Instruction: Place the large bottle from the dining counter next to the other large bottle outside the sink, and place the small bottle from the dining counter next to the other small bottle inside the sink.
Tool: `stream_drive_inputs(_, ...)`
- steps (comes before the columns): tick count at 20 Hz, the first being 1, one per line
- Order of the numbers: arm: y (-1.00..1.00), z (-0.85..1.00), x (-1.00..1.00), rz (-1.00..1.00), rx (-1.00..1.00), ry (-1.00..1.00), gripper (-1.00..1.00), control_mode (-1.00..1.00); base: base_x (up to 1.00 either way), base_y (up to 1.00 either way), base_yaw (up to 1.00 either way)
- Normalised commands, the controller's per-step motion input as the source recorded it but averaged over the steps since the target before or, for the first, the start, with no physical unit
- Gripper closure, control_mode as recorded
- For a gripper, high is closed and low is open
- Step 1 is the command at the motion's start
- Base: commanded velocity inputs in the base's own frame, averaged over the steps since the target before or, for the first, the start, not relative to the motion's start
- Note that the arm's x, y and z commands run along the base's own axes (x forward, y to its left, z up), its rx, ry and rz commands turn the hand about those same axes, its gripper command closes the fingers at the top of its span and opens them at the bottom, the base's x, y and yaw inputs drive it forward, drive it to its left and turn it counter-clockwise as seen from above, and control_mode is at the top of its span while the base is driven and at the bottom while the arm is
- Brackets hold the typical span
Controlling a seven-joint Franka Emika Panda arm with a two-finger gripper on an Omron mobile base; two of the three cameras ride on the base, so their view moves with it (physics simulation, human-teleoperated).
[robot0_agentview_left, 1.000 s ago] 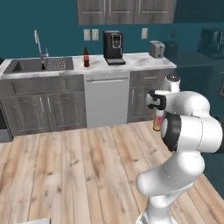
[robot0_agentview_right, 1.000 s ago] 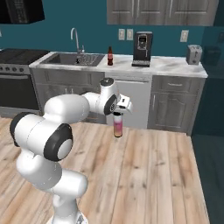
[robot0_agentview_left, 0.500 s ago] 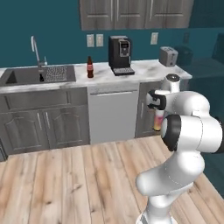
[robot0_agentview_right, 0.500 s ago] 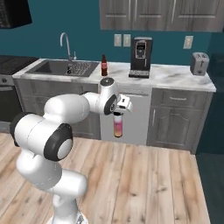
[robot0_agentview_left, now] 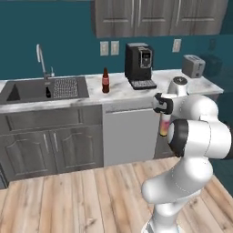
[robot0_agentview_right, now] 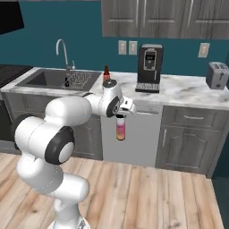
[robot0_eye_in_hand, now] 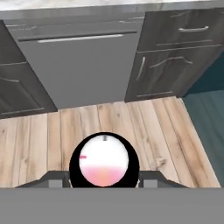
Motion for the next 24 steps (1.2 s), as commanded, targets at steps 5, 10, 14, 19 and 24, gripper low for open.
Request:
stream_drive_inputs(5, 0.00, 0.00, 0.00, 0.00, 0.00, 0.00, 1.00, 1.00, 0.80, 0.55, 0.00)
stream_drive_inputs(10, 0.00, 0.00, 0.00, 0.00, 0.00, 0.00, 1.00, 1.00, 0.62, 0.55, 0.00)
stream_drive_inputs(14, 0.00, 0.00, 0.00, 0.00, 0.00, 0.00, 1.00, 1.00, 0.37, 0.39, 0.00)
stream_drive_inputs(19, 0.00, 0.00, 0.00, 0.00, 0.00, 0.00, 1.00, 1.00, 0.30, 0.37, 0.00)
stream_drive_inputs(24, 0.00, 0.00, 0.00, 0.00, 0.00, 0.00, 1.00, 1.00, 0.38, 0.38, 0.00)
